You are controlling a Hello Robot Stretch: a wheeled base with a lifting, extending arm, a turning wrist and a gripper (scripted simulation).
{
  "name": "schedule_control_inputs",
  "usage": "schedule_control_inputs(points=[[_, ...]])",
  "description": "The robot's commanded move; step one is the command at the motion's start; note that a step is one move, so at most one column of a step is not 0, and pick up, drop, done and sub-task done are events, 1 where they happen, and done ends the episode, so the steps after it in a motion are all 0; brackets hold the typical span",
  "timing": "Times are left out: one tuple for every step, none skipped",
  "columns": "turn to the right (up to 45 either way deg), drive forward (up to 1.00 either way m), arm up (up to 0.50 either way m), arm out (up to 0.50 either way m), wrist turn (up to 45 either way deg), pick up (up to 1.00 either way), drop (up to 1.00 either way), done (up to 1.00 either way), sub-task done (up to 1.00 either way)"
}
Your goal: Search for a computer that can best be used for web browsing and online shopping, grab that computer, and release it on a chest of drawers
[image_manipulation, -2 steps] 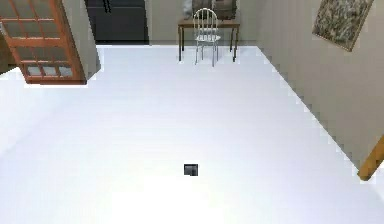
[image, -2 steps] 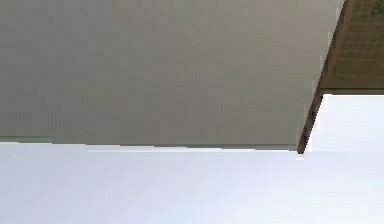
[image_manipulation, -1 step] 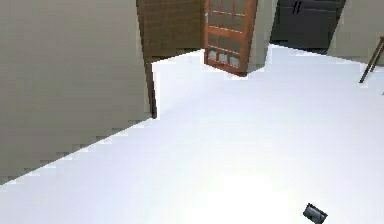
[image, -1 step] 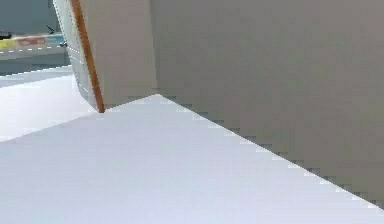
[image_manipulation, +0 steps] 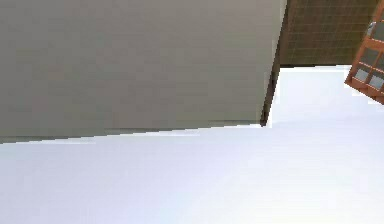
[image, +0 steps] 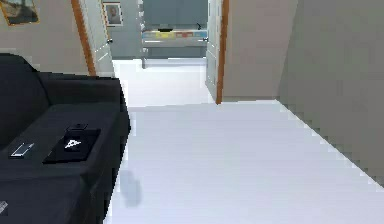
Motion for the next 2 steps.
schedule_control_inputs(points=[[0.0, 0.55, 0.0, 0.0, 0.0, 0.0, 0.0, 0.0, 0.0], [-45.0, 0.0, 0.0, 0.0, 0.0, 0.0, 0.0, 0.0, 0.0]])
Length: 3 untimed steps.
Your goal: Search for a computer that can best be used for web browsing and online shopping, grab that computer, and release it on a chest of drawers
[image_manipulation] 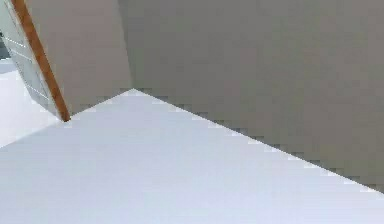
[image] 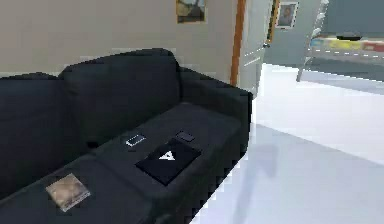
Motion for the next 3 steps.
schedule_control_inputs(points=[[-45.0, 0.0, 0.0, 0.0, 0.0, 0.0, 0.0, 0.0, 0.0], [-45.0, 0.0, 0.0, 0.0, 0.0, 0.0, 0.0, 0.0, 0.0], [0.0, 0.0, 0.5, 0.0, 0.0, 0.0, 0.0, 0.0, 0.0]])
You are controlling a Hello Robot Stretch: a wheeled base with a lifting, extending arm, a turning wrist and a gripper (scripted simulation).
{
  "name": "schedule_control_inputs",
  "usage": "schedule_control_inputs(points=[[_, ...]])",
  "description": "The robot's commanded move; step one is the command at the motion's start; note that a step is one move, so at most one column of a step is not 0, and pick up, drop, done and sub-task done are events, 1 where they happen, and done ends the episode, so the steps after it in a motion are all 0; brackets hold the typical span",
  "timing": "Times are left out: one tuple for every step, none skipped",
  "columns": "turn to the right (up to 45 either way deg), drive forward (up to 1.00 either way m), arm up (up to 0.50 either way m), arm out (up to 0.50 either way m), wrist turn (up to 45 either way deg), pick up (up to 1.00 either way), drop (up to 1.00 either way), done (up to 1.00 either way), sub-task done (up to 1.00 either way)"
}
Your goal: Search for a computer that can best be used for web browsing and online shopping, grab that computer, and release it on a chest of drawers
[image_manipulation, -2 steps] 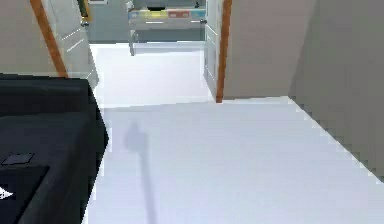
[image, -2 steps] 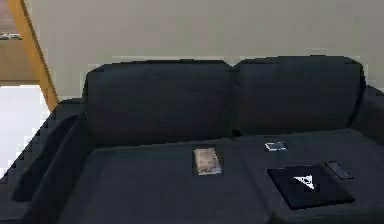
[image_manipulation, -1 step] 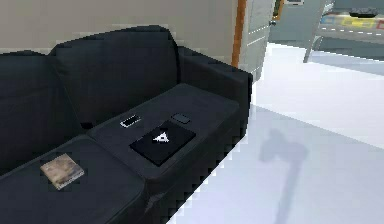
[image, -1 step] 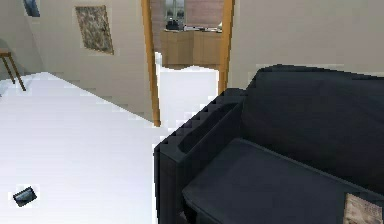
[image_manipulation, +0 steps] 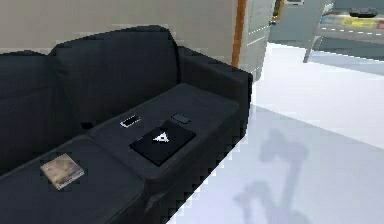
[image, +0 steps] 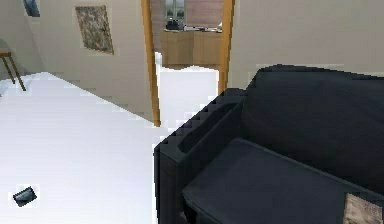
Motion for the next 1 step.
schedule_control_inputs(points=[[0.0, 0.0, 0.14, 0.0, 0.0, 0.0, 0.0, 0.0, 0.0]])
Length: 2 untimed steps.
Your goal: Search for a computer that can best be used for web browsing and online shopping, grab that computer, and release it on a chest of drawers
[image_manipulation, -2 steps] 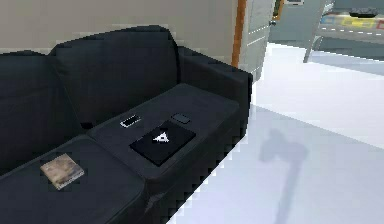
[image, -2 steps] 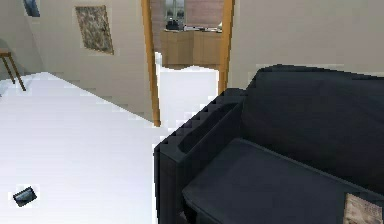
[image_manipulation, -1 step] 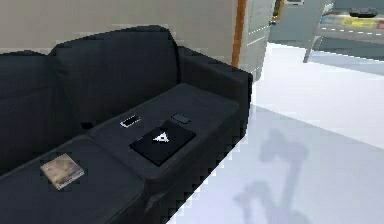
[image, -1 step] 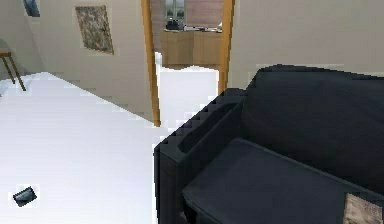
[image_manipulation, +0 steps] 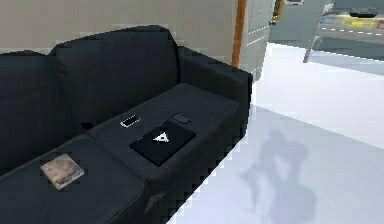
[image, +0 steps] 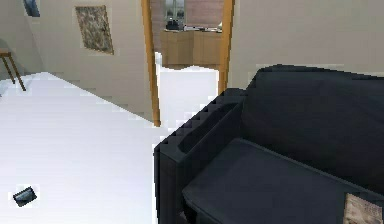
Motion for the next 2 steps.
schedule_control_inputs(points=[[0.0, 0.0, 0.0, 0.5, 0.0, 0.0, 0.0, 0.0, 0.0], [0.0, 0.0, 0.0, 0.0, 45.0, 0.0, 0.0, 0.0, 0.0]])
